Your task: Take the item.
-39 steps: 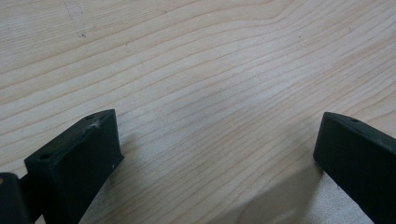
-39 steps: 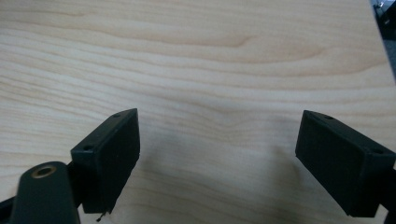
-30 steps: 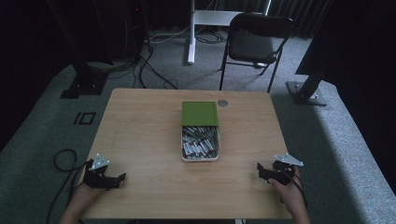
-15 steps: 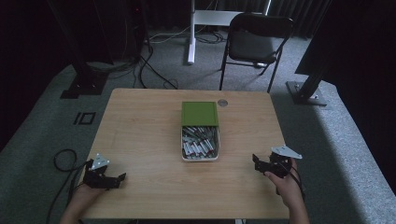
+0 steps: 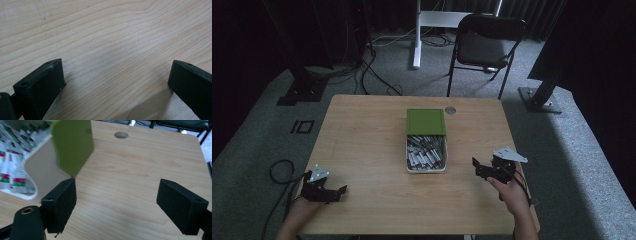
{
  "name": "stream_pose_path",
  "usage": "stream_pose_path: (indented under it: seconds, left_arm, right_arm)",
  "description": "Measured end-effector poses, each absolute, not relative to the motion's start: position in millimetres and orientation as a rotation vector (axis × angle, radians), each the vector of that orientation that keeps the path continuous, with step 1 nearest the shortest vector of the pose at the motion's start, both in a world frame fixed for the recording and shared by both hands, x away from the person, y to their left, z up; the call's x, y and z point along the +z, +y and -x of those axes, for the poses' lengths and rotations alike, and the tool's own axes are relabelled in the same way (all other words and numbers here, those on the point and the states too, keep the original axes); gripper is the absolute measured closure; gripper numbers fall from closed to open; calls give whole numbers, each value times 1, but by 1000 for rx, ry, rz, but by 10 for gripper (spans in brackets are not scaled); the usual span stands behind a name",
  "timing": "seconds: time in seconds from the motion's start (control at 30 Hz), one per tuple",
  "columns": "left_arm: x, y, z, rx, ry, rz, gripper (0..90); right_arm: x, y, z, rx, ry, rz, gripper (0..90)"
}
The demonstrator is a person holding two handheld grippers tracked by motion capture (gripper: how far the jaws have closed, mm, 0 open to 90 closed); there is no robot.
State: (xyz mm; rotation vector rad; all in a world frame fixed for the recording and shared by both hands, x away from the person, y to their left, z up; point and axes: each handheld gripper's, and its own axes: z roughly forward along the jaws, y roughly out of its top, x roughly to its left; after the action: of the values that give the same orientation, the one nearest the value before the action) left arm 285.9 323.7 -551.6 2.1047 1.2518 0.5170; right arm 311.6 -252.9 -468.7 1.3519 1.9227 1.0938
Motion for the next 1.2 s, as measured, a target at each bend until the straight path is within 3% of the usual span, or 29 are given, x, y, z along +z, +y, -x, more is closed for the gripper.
stream_pose_path:
  seconds: [0.8,1.2]
  left_arm:
    - [-552,324,-286,517,1252,-2104,14]
    - [-552,324,-286,517,1253,-2103,14]
  right_arm:
    - [-444,-181,-327,1228,2014,-1194,171]
    - [-445,-142,-330,1235,2079,-1115,234]
